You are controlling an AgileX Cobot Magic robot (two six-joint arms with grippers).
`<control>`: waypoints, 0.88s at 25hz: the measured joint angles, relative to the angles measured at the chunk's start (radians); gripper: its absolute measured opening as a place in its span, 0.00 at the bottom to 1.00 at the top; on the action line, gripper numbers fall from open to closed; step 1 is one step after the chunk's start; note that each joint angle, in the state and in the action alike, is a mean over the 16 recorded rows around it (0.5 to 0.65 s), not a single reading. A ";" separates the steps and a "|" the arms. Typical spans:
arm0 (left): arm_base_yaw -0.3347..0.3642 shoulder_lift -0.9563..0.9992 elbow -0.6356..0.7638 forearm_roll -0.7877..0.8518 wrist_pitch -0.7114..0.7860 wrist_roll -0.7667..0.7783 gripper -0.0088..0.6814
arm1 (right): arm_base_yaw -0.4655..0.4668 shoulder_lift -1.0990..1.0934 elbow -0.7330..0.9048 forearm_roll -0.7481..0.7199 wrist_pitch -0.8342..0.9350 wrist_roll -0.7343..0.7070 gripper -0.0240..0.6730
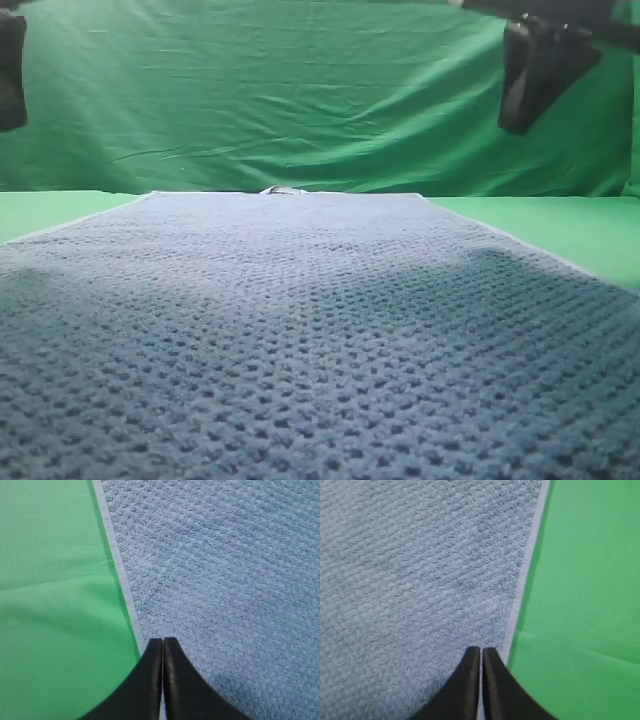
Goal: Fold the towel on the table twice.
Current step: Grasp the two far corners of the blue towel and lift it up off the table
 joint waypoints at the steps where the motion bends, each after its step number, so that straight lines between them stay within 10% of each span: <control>1: 0.000 0.028 -0.016 -0.001 0.001 0.006 0.01 | 0.002 0.033 -0.021 -0.005 0.006 0.007 0.03; 12: 0.000 0.241 -0.139 0.023 -0.022 0.020 0.03 | 0.003 0.260 -0.173 -0.079 0.057 0.063 0.08; 22: 0.000 0.291 -0.170 0.061 -0.056 -0.013 0.46 | 0.003 0.292 -0.190 -0.106 0.037 0.023 0.59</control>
